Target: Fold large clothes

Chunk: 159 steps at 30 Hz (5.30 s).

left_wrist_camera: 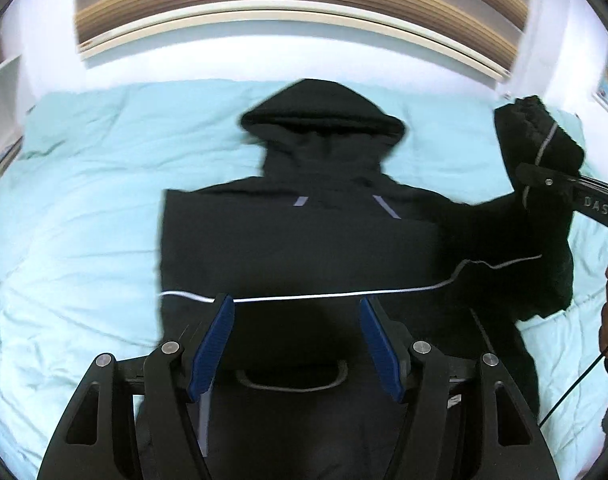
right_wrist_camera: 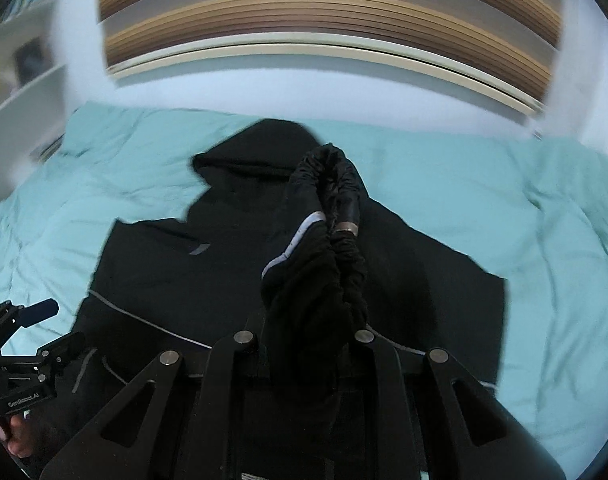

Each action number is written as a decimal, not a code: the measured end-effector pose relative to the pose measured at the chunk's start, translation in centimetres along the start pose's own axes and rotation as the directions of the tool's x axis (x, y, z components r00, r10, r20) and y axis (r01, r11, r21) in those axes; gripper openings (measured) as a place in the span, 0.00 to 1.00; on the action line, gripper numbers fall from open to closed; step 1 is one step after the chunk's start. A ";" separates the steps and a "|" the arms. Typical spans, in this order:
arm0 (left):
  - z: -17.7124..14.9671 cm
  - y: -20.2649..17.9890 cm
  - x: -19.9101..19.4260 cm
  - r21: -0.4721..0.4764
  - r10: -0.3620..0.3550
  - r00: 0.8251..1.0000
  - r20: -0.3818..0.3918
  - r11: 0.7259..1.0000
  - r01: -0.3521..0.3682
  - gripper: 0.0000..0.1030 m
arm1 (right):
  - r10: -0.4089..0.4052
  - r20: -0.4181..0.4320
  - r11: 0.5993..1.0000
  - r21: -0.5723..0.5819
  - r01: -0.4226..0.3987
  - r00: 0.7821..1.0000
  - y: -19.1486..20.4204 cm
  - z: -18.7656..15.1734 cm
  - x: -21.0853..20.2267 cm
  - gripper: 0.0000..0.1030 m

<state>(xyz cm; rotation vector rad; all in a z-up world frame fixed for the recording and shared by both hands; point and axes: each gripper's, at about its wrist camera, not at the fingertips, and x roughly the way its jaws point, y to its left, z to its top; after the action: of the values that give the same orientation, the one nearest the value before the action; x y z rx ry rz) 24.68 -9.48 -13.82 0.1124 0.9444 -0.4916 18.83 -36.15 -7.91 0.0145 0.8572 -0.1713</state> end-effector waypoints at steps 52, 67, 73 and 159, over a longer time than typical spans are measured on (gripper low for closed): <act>0.5 2.6 16.3 -0.121 -0.085 0.967 -0.240 0.991 0.058 0.64 | -0.067 -0.356 0.973 0.183 0.139 0.932 -6.0 -11.3 15.0 0.55; 0.4 11.1 10.2 -0.282 -0.257 0.961 -0.097 0.933 0.221 0.65 | 0.011 -0.311 0.967 0.247 0.069 0.950 -6.8 -11.9 12.5 0.56; 0.9 9.9 13.8 -0.282 -0.309 0.942 -0.133 0.923 0.263 0.65 | 0.009 -0.320 0.965 0.250 0.075 0.948 -6.8 -11.7 13.0 0.56; 17.4 8.0 12.1 -0.042 -0.255 0.967 0.030 0.966 0.256 0.61 | 0.059 -0.083 0.943 0.333 -0.028 0.995 -2.0 6.2 13.1 0.64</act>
<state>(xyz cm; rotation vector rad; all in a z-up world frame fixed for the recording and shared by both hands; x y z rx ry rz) 47.20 -11.99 -14.15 -0.0583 0.9500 -0.7071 31.55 -40.47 -13.60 0.3596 0.9115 -0.2737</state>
